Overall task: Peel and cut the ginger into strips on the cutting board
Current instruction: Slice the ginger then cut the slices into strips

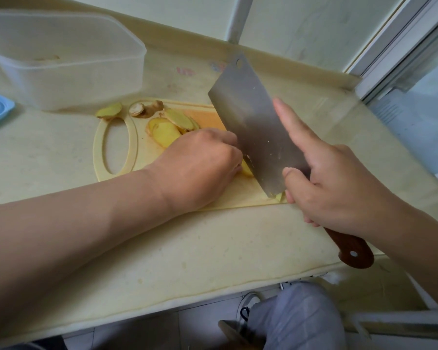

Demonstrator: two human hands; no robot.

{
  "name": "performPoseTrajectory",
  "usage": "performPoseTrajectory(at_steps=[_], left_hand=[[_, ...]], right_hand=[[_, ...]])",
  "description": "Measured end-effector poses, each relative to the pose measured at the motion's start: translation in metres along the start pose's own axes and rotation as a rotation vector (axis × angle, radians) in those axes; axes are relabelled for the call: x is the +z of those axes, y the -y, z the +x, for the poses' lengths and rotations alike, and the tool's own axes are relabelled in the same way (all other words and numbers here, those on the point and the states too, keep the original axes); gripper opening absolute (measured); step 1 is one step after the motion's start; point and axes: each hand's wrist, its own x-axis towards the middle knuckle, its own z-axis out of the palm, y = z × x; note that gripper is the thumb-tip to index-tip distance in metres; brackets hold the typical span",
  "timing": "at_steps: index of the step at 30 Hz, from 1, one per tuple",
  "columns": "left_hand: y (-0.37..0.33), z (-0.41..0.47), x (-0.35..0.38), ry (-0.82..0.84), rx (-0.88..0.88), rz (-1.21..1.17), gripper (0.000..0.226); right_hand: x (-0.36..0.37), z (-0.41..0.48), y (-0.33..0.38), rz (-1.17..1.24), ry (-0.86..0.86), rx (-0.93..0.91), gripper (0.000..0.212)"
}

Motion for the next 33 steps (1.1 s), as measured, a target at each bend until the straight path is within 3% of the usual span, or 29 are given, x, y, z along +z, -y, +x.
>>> performPoseTrajectory(at_steps=[10, 13, 18, 22, 33], left_hand=[[0.001, 0.002, -0.001, 0.016, 0.013, 0.011, 0.027], [0.001, 0.003, -0.004, 0.001, 0.003, -0.019, 0.038], [0.001, 0.0, -0.004, 0.01, -0.024, -0.006, 0.026], [0.002, 0.002, -0.004, -0.002, -0.045, -0.024, 0.03], [0.002, 0.002, -0.003, -0.004, -0.09, -0.001, 0.028]], right_hand=[[-0.012, 0.034, 0.023, 0.01, 0.191, 0.109, 0.094], [-0.005, 0.051, 0.031, 0.019, 0.141, 0.094, 0.094], [-0.001, 0.049, 0.029, 0.109, 0.105, 0.13, 0.096], [0.001, 0.045, 0.025, 0.169, 0.088, 0.161, 0.095], [0.012, 0.003, 0.007, 0.154, -0.089, 0.006, 0.094]])
